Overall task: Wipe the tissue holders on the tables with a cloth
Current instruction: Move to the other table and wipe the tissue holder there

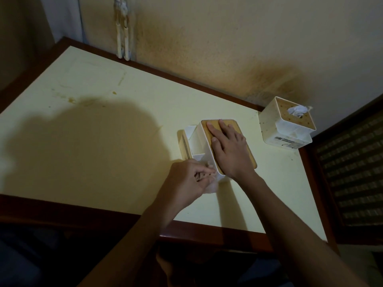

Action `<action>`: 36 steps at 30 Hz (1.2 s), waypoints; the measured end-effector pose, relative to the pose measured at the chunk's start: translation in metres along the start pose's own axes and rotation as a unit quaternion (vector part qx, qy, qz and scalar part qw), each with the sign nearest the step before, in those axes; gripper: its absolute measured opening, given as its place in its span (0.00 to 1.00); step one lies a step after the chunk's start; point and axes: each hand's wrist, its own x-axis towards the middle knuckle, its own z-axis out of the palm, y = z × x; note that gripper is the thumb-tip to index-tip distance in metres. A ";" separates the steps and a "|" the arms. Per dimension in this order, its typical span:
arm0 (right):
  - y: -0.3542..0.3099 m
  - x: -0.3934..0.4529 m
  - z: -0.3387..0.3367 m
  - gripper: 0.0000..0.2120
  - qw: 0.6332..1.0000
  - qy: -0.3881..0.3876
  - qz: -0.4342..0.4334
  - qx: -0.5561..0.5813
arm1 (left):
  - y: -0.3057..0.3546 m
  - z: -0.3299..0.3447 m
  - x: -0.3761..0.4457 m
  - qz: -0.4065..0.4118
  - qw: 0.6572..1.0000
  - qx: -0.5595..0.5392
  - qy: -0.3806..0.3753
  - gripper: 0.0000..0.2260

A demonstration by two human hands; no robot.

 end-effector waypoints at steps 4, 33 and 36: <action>-0.003 -0.002 0.001 0.25 1.000 -0.006 -0.005 0.001 | -0.002 0.002 0.005 -0.023 0.999 -0.022 0.040 0.10; 0.000 -0.002 -0.005 0.24 0.999 -0.024 -0.004 0.027 | -0.035 -0.059 0.015 -0.092 0.824 -0.531 0.175 0.04; 0.000 -0.002 -0.007 0.24 0.999 -0.030 -0.007 0.027 | -0.043 -0.075 0.023 -0.104 0.893 -0.375 0.225 0.09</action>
